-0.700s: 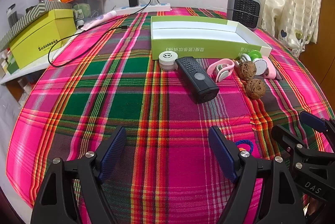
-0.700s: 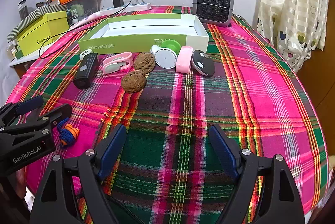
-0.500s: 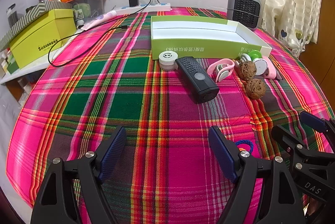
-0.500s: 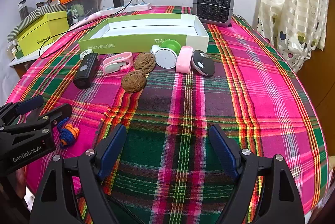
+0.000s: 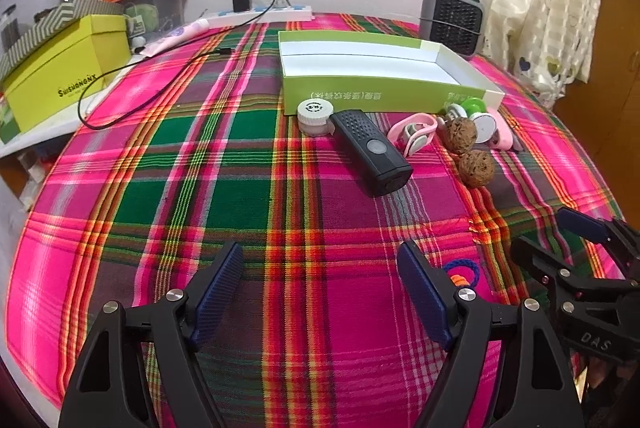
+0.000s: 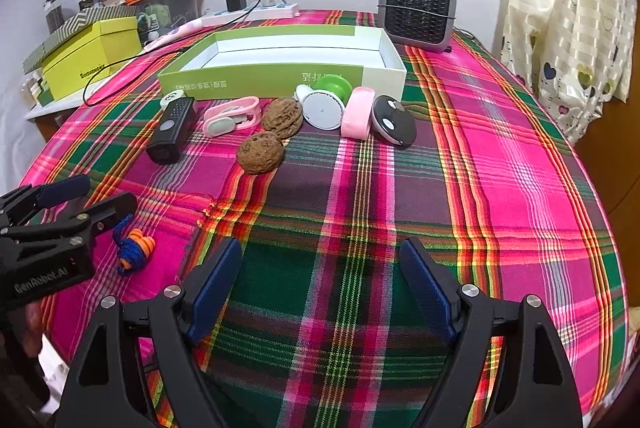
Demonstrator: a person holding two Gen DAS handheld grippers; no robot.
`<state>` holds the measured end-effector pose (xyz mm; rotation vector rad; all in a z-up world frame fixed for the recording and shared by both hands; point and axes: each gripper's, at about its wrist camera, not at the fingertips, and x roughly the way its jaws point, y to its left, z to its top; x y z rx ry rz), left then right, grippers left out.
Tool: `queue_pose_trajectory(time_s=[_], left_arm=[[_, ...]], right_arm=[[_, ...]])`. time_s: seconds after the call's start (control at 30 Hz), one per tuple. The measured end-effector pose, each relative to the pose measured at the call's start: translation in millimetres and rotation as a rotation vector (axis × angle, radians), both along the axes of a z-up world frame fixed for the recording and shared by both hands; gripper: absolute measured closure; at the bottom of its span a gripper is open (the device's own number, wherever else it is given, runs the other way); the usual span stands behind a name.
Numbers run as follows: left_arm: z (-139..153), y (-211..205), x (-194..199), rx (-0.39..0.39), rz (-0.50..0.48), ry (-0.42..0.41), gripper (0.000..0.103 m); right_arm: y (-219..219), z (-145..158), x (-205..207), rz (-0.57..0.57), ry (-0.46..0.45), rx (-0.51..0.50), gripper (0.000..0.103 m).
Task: Organize objects
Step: 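Reach the left tool to the blue rope toy and close on it, then grasp the brown walnut with the right tool while the left tool lifts the rope toy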
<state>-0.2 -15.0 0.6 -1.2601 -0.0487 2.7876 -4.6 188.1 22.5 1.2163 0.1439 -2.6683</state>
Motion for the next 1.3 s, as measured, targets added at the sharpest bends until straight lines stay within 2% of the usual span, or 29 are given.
queue_pose_trajectory(time_s=[0.1,0.17,0.47,0.67,0.73,0.8,0.93,1.1,1.2,1.3], left_arm=[[3.0,-6.2,2.7,0.005,0.003,0.012,0.026],[5.8,-8.3,5.6,0.037,-0.026,0.014,0.026],[15.5,7.5,22.6,0.099,-0.195,0.024,0.028],[16.5,23.7,28.7,0.105,-0.262,0.024,0.029],[14.0,29.8,28.7,0.095,-0.273,0.019,0.033],[10.7,33.7,28.6,0.082,-0.282,0.008,0.044],[8.0,42.4,29.4,0.056,-0.298,0.007,0.055],[7.5,44.7,28.0,0.048,-0.293,0.009,0.073],[6.7,45.4,26.6,0.046,-0.298,0.012,0.080],[6.4,45.2,24.9,0.048,-0.300,0.010,0.082]], right_arm=[[0.5,-1.3,1.0,0.017,-0.004,0.002,0.022],[1.8,-1.0,0.7,0.023,-0.004,-0.001,0.023],[2.5,1.5,2.0,0.082,0.005,-0.018,0.040],[2.5,3.5,2.9,0.101,0.012,-0.032,0.051],[1.4,3.6,3.4,0.106,0.011,-0.036,0.052],[0.4,4.0,3.3,0.113,0.011,-0.039,0.052],[-0.2,4.5,2.6,0.117,0.012,-0.043,0.052],[-0.6,3.7,1.5,0.123,0.009,-0.044,0.052],[-0.4,3.5,1.2,0.124,0.010,-0.050,0.052],[-0.4,3.1,-0.2,0.125,0.008,-0.052,0.052]])
